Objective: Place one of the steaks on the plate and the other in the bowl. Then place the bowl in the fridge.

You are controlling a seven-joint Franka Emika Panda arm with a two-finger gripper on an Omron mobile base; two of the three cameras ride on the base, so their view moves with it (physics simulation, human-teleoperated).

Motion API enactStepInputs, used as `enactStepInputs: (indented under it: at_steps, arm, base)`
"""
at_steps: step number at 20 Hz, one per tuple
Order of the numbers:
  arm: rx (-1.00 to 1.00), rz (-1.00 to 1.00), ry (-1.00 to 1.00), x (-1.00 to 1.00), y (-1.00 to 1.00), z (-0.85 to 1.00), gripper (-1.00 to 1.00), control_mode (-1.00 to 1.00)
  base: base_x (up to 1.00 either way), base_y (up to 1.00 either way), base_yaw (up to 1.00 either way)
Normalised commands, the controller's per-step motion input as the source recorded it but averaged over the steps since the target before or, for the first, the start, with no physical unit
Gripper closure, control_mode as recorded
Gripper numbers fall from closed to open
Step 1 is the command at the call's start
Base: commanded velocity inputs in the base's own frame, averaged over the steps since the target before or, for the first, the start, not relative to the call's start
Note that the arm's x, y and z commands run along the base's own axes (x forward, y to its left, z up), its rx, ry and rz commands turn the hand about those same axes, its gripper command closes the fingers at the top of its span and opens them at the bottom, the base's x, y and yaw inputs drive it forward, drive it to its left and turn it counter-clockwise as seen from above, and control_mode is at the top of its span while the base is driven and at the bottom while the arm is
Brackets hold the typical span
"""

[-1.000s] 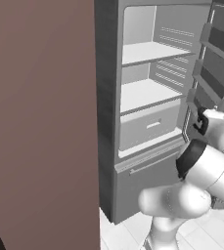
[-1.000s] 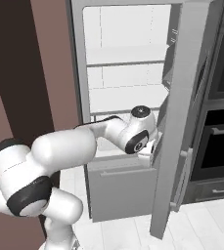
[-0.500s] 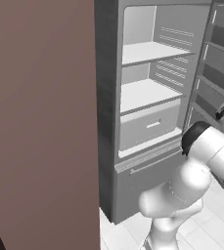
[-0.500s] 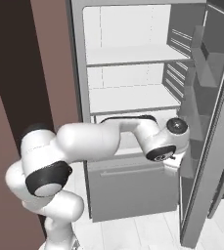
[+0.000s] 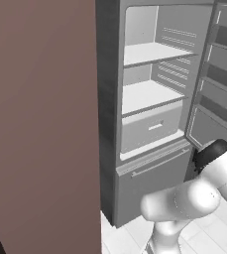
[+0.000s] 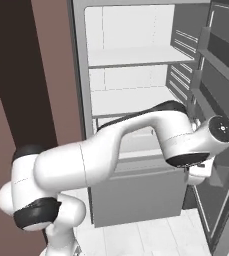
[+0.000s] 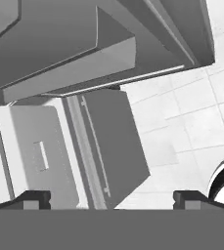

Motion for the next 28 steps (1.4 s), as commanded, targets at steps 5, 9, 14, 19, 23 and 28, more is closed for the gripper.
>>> enactStepInputs:
  at_steps: [5, 9, 14, 19, 23, 28]
  arm:
    - [-0.06, 0.33, 0.0, -0.58, 0.96, 0.22, -1.0, -1.0]
    - [-0.12, 0.29, 0.0, -0.16, 1.0, 0.0, -1.0, -1.0]
    - [-0.01, -0.02, -0.08, -0.3, 0.36, 0.32, -1.0, -1.0]
    - [0.0, -0.42, -0.26, -0.27, 0.28, 0.22, -1.0, -1.0]
    - [0.0, -0.4, -0.17, -0.06, 0.79, 0.01, -1.0, -1.0]
    - [-0.04, -0.17, -0.08, 0.0, 0.93, 0.03, -1.0, -1.0]
  base:
    - [0.0, 0.0, 0.0]
    - [0.0, 0.0, 0.0]
    - [0.0, 0.0, 0.0]
    - [0.0, 0.0, 0.0]
    - [0.0, 0.0, 0.0]
    - [0.0, 0.0, 0.0]
